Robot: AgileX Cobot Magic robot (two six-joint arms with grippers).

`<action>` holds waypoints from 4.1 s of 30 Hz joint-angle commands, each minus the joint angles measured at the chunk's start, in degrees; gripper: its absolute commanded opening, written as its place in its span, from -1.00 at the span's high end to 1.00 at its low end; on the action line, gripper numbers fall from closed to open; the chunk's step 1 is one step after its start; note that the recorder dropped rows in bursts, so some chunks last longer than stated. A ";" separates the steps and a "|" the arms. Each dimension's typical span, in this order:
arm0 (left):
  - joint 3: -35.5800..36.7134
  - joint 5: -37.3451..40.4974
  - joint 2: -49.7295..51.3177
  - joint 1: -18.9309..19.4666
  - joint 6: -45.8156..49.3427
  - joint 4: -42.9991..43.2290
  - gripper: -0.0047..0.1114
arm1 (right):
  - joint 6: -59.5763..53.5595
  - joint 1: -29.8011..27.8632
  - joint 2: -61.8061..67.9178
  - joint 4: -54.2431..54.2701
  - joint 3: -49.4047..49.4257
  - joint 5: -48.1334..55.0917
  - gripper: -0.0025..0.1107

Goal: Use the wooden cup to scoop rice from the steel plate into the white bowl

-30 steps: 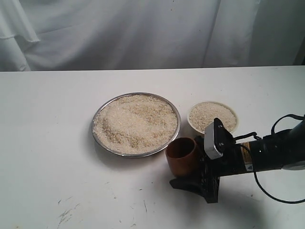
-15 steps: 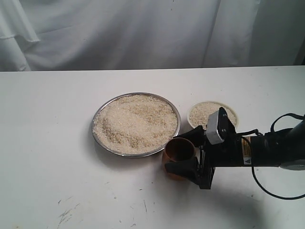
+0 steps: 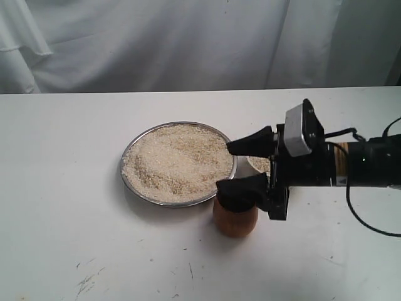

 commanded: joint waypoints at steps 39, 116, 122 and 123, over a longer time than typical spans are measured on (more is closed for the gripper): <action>0.26 -0.36 -0.29 -0.09 -0.18 -0.04 0.92 | 41.34 -0.47 -52.23 4.18 -0.06 70.82 0.96; 0.26 -0.36 -0.29 -0.09 -0.18 -0.04 0.92 | -29.40 -10.78 -107.38 74.23 44.39 83.81 0.96; 0.26 -0.36 -0.29 -0.09 -0.18 -0.04 0.92 | -29.40 -10.78 -107.38 74.23 44.39 83.72 0.96; 0.26 -0.36 -0.29 -0.09 -0.18 -0.04 0.92 | -29.18 -10.78 -107.38 74.23 44.39 83.72 0.96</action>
